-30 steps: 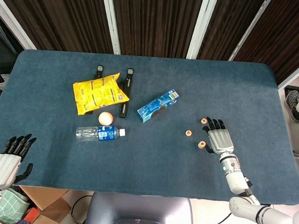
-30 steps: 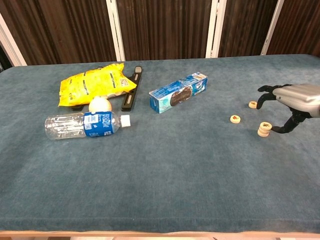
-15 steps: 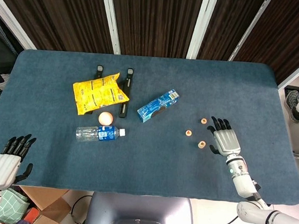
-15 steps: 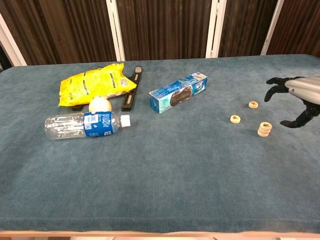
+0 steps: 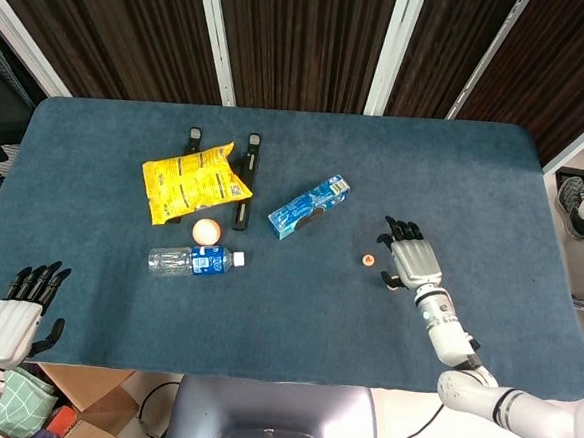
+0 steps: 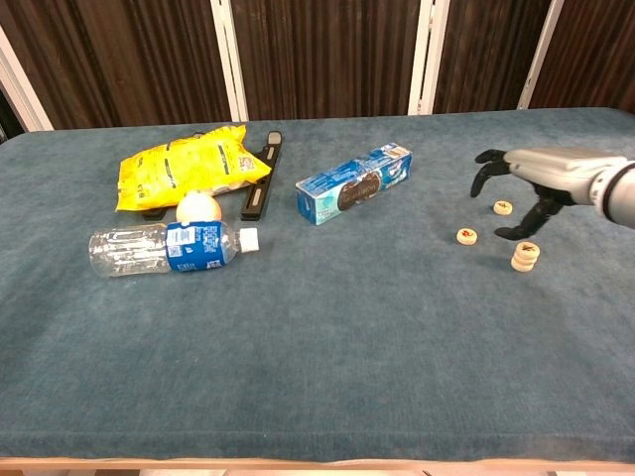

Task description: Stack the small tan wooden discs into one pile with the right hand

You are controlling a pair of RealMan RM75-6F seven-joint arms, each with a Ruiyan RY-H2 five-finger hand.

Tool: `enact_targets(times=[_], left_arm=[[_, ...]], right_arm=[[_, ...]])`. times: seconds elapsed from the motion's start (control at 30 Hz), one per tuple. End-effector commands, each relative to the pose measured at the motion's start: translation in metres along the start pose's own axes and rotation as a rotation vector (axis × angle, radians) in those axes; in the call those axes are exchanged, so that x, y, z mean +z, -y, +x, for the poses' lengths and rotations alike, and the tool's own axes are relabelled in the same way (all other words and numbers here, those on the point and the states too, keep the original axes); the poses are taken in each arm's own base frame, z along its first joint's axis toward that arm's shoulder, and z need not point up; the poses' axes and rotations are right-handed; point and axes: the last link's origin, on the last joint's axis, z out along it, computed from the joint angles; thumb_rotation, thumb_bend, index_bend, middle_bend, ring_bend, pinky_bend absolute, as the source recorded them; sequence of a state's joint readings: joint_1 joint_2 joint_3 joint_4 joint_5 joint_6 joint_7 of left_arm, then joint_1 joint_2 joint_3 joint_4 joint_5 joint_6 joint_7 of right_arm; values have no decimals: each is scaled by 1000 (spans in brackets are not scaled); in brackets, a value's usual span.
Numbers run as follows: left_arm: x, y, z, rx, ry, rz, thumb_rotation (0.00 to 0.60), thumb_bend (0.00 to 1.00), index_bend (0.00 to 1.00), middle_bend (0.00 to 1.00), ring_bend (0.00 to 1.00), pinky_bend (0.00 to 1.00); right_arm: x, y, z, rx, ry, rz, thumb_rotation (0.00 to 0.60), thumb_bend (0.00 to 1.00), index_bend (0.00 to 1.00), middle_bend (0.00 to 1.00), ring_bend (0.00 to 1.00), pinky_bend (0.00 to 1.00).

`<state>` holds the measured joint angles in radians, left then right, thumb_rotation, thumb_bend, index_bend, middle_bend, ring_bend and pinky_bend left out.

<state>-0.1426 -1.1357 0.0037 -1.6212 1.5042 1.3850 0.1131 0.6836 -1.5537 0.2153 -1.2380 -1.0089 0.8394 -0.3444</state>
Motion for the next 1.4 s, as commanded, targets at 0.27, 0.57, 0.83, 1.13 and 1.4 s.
enact_targets(times=[0.27,0.57,0.83,1.13,1.4], left_arm=[[0,1,1,-7,-2,0,600,486,0,0,0,28],[0,0,0,0,4,-1,600,486,0,0,0,28],[1,0,0,0,6,3,600,490,0,0,0,29],[0,1,0,-2,1,3,600,489,0,0,0,28],[0,1,1,-5,1,1,600,490,0,0,0,28]], right_arm=[[15,10,-5,-39,15,-10,600,422,468,0,0,0],[26,10,-16,-71,37,-31,600,422,506,0,0,0],[30,15,-21,-61,44,-19,600,460,528,0,0,0],[31,17,-23,-57,50,-16,600,478,567,0,0,0],[32,19,-25,-60,57,-20,600,479,578,0,0,1]])
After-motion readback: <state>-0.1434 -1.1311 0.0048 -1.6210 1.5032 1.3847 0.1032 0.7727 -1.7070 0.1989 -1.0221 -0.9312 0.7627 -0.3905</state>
